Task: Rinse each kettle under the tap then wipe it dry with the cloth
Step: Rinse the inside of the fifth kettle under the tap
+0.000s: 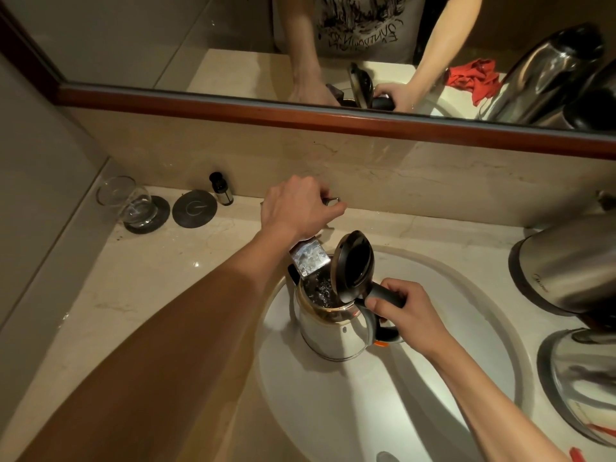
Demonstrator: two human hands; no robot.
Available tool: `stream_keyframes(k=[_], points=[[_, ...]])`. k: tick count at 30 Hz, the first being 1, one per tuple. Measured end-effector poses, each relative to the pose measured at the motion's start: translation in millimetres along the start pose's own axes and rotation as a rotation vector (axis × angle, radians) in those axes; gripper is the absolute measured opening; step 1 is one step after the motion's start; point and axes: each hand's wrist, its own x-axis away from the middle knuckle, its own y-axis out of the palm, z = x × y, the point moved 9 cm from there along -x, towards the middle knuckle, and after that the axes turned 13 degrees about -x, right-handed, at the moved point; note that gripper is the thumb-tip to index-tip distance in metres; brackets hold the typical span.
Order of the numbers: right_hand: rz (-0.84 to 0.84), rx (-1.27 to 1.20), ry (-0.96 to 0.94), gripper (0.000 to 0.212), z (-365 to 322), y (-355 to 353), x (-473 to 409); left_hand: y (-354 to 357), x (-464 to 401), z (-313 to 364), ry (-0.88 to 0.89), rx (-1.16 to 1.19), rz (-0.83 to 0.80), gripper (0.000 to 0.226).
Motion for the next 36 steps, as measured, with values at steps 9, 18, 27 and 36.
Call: stream_keyframes(k=[9,18,27,36], points=[[-0.002,-0.002,-0.006,0.047,1.9,-0.7,-1.2,1.2,-0.8,-1.1,0.001,0.008,0.005,0.042],[-0.001,-0.001,-0.025,0.058,-0.5,-0.6,-0.9,0.3,0.1,-0.4,0.001,-0.006,0.015,0.042],[-0.004,0.005,-0.025,0.056,-1.5,-0.4,-0.8,-0.6,0.8,0.1,0.001,-0.005,0.021,0.041],[-0.002,-0.002,-0.025,0.054,-1.7,-0.4,-1.5,-0.4,0.2,-0.7,0.002,0.0,0.022,0.041]])
